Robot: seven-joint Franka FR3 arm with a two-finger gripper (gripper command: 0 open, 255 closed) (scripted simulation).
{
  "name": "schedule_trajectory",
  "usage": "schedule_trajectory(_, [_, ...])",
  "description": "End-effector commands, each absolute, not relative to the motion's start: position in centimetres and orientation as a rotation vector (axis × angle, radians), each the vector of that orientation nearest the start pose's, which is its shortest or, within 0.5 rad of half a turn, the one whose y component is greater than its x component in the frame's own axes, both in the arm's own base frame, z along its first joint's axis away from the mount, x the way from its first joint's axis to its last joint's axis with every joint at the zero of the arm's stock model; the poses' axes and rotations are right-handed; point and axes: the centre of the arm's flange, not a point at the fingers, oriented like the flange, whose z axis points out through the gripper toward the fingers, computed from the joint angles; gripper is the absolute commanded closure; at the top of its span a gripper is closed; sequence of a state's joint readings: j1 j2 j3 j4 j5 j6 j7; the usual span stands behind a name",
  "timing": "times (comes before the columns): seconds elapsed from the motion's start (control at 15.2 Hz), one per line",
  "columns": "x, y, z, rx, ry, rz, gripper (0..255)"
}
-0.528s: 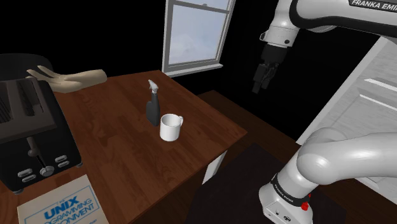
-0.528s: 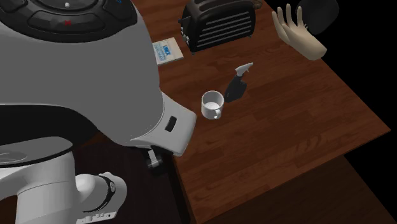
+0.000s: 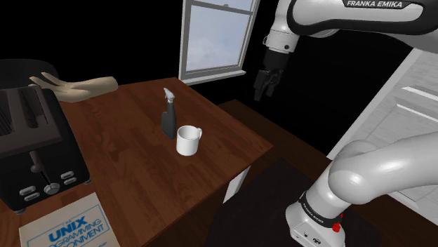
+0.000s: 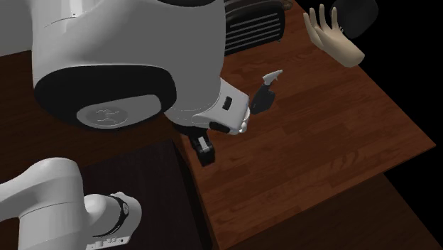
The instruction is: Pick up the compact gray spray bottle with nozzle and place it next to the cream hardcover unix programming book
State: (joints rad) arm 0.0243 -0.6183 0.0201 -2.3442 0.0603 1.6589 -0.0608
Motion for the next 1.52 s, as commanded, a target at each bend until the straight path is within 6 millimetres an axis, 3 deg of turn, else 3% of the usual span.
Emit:
schedule_trajectory(0.0, [37.6, 3.7, 54.1, -3.092, -0.147, 0.090, 0])
schedule_trajectory(1.45, [60.6, 18.7, 47.6, -3.136, -0.172, -0.033, 0])
